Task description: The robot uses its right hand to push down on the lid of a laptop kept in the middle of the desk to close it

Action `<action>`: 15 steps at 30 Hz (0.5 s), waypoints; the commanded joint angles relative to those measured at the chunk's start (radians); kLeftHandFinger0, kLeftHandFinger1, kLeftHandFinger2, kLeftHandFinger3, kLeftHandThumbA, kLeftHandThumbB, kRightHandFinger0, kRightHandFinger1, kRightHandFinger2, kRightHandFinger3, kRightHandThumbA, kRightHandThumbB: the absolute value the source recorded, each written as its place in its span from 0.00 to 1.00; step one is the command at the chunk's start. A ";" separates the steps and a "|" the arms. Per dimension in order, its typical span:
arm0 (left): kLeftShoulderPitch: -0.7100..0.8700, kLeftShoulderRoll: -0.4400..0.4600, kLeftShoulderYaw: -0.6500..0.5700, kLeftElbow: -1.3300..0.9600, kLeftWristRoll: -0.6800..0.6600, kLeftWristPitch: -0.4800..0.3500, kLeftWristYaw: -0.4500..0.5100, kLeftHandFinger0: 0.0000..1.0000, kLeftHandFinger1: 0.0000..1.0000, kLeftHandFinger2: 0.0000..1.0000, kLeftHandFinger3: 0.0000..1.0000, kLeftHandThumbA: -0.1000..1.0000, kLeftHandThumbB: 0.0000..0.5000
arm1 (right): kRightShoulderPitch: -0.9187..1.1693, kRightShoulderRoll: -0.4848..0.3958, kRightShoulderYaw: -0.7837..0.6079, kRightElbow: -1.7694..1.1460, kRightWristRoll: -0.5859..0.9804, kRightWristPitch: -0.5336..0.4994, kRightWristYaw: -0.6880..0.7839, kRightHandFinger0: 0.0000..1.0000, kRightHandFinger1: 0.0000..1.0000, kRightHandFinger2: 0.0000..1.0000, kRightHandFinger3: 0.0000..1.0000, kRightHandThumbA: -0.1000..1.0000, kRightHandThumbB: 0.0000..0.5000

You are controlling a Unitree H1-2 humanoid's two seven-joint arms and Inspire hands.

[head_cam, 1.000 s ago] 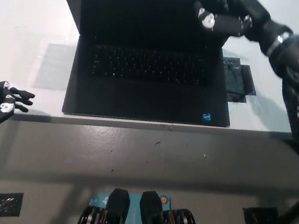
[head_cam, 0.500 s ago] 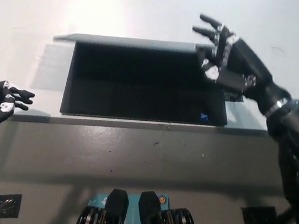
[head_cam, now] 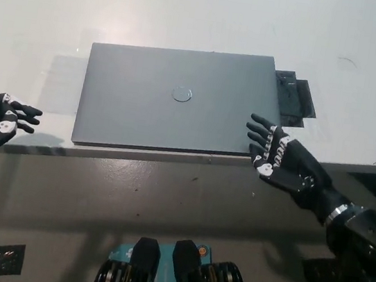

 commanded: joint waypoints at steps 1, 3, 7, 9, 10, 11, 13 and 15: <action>-0.033 0.032 0.020 -0.017 -0.020 0.002 -0.006 0.57 0.56 0.57 0.47 0.00 0.27 | 0.031 0.019 -0.004 -0.032 0.034 0.051 -0.009 1.00 1.00 0.99 1.00 0.30 0.54; -0.032 0.037 0.014 -0.017 -0.003 0.004 -0.001 0.58 0.57 0.58 0.49 0.00 0.26 | 0.040 0.023 0.000 -0.026 0.027 0.039 -0.013 1.00 1.00 1.00 1.00 0.31 0.54; -0.028 0.033 0.014 -0.004 0.000 -0.028 -0.004 0.57 0.56 0.57 0.48 0.00 0.27 | 0.035 0.017 0.002 -0.033 0.034 0.042 -0.009 1.00 1.00 0.99 1.00 0.32 0.54; -0.028 0.030 0.017 -0.001 -0.010 -0.035 -0.008 0.56 0.55 0.56 0.48 0.00 0.27 | 0.028 0.014 0.001 -0.045 0.041 0.055 -0.010 1.00 1.00 0.99 1.00 0.32 0.54; -0.027 0.034 0.017 -0.002 -0.014 -0.026 -0.012 0.56 0.56 0.57 0.49 0.00 0.26 | 0.017 0.011 -0.005 -0.059 0.046 0.057 -0.011 1.00 1.00 0.99 1.00 0.29 0.51; -0.023 0.034 0.016 -0.023 -0.006 0.004 0.001 0.58 0.57 0.58 0.49 0.00 0.26 | 0.010 0.006 -0.007 -0.070 0.055 0.059 -0.004 1.00 1.00 1.00 1.00 0.27 0.48; -0.023 0.034 0.017 -0.025 -0.008 0.002 -0.002 0.58 0.57 0.58 0.49 0.00 0.26 | 0.003 -0.004 -0.005 -0.087 0.056 0.061 0.004 1.00 1.00 1.00 1.00 0.28 0.48; -0.023 0.033 0.017 -0.022 -0.010 -0.013 -0.006 0.57 0.56 0.57 0.48 0.00 0.25 | -0.002 -0.009 -0.009 -0.112 0.062 0.081 0.001 1.00 1.00 1.00 1.00 0.28 0.49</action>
